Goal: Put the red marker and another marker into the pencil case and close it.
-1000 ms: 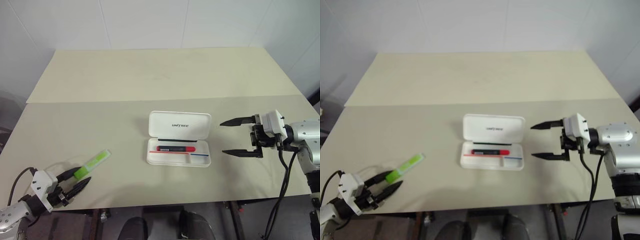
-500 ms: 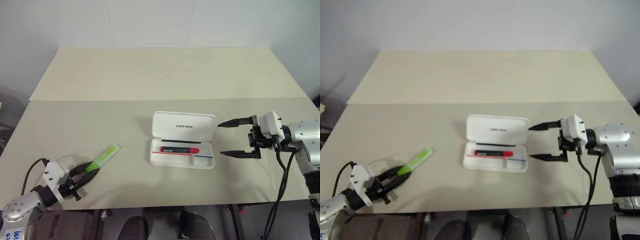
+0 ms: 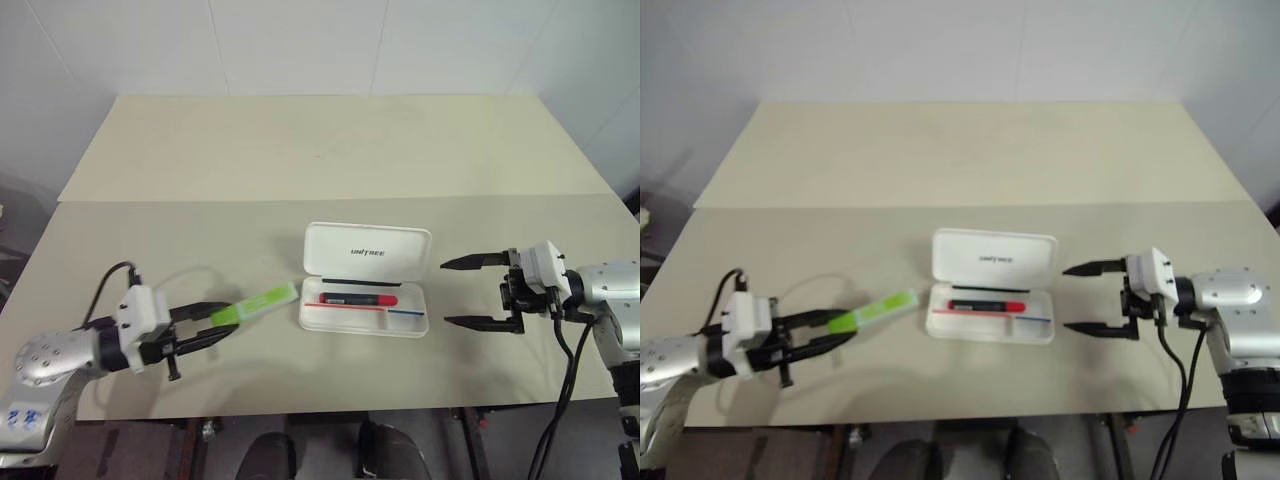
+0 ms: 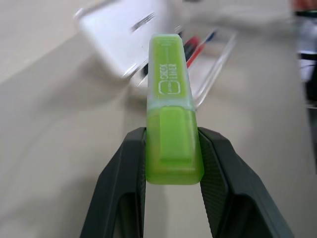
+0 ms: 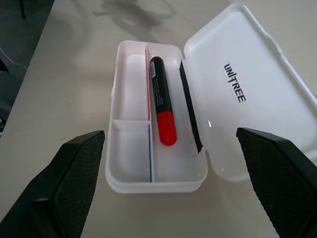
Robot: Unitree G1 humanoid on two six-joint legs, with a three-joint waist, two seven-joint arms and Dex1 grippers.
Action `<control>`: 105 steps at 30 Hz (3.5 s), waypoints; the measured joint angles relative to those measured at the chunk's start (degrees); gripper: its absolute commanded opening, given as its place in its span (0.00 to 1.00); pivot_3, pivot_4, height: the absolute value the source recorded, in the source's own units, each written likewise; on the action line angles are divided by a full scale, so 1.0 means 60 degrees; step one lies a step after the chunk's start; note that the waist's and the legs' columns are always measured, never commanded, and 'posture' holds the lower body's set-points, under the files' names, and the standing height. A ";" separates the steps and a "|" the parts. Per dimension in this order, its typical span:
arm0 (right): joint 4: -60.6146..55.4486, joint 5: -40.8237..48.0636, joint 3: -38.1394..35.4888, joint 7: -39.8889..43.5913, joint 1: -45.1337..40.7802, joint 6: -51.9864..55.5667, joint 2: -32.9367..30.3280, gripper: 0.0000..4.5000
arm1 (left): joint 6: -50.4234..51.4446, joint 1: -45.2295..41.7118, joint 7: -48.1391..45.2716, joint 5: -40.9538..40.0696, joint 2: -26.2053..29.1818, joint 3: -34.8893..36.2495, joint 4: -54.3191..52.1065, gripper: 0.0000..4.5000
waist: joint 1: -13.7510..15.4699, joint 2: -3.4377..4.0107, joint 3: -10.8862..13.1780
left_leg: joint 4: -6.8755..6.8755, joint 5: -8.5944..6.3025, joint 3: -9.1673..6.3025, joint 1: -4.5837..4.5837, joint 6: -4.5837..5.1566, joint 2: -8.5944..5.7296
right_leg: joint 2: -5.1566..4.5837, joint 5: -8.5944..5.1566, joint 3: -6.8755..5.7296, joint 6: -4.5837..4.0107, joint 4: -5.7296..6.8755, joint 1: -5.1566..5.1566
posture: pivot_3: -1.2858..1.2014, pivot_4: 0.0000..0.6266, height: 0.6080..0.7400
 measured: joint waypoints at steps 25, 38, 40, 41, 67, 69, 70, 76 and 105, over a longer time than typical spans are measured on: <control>-0.2932 0.0241 -0.1799 -0.1516 0.2959 0.0880 -0.0267 1.00 | 0.0145 -0.4957 -0.0973 0.1942 -0.1791 -0.4278 0.2908 0.25 | 0.0055 -0.0015 0.0005 | 0.0012 0.0009 0.0012 0.0002 -0.0002 -0.0003 | 0.0016 0.0006 0.0008 0.0014 -0.0038 0.0025 | 0.52 0.24 1.00; -0.3399 0.0255 -0.1948 -0.1962 0.3179 0.1005 -0.0245 1.00 | 0.0082 -0.5115 -0.1546 0.2251 -0.1928 -0.4476 0.3247 0.25 | 0.0053 -0.0020 0.0008 | 0.0017 0.0010 0.0006 0.0004 0.0000 -0.0002 | 0.0017 0.0008 0.0009 0.0018 -0.0039 0.0033 | 0.52 0.24 1.00; -0.3401 0.0255 -0.1948 -0.1990 0.3180 0.1005 -0.0239 1.00 | 0.0083 -0.5115 -0.1573 0.2310 -0.1926 -0.4516 0.3256 0.25 | 0.0053 -0.0021 0.0008 | 0.0017 0.0010 0.0006 0.0004 0.0000 -0.0002 | 0.0017 0.0008 0.0009 0.0019 -0.0039 0.0033 | 0.52 0.24 1.00; -0.3403 0.0255 -0.1948 -0.2004 0.3180 0.1005 -0.0236 1.00 | 0.0083 -0.5114 -0.1577 0.2325 -0.1926 -0.4522 0.3268 0.32 | 0.0053 -0.0021 0.0008 | 0.0017 0.0010 0.0006 0.0004 0.0001 -0.0002 | 0.0017 0.0008 0.0009 0.0019 -0.0039 0.0033 | 0.52 0.24 1.00; -0.2843 -0.0121 -0.1817 -0.3716 0.2059 0.1902 0.0418 1.00 | -0.0175 -0.4923 -0.1483 0.1756 -0.2345 -0.3826 0.3058 1.00 | 0.0037 -0.0037 0.0008 | 0.0026 0.0012 -0.0001 0.0004 0.0004 -0.0001 | 0.0017 0.0010 0.0012 0.0021 -0.0034 0.0040 | 0.52 0.24 1.00; -0.2187 -0.0637 -0.1829 -0.4679 0.1867 0.2204 0.0535 1.00 | 0.0145 -0.4814 -0.1333 0.1356 -0.2297 -0.3476 0.2563 1.00 | 0.0043 -0.0038 0.0008 | 0.0026 0.0012 -0.0005 0.0002 0.0004 -0.0001 | 0.0015 0.0010 0.0014 0.0021 -0.0033 0.0040 | 0.52 0.24 1.00; -0.1943 -0.0844 -0.1826 -0.5064 0.1799 0.2299 0.0622 1.00 | 0.0298 -0.4812 -0.1271 0.1184 -0.2265 -0.3302 0.2360 1.00 | 0.0046 -0.0038 0.0008 | 0.0025 0.0013 -0.0009 0.0001 0.0003 -0.0001 | 0.0015 0.0010 0.0014 0.0022 -0.0032 0.0039 | 0.52 0.24 1.00; -0.0741 -0.1945 -0.1894 -0.7628 0.1136 0.2750 0.1195 1.00 | 0.1310 -0.4994 -0.0631 0.0343 -0.2056 -0.2398 0.1515 1.00 | 0.0022 -0.0038 0.0008 | 0.0024 0.0015 -0.0009 0.0001 -0.0001 -0.0001 | 0.0016 0.0010 0.0017 0.0022 -0.0030 0.0039 | 0.52 0.24 1.00; 0.2890 -0.2529 -0.1964 -0.8912 -0.0163 0.2479 0.1739 0.08 | 0.1989 -0.5626 -0.0175 -0.0006 -0.1678 -0.2027 0.1131 1.00 | -0.0096 -0.0036 0.0007 | 0.0018 0.0026 -0.0002 0.0006 -0.0020 0.0013 | 0.0043 0.0007 0.0051 0.0026 -0.0040 0.0041 | 0.52 0.24 1.00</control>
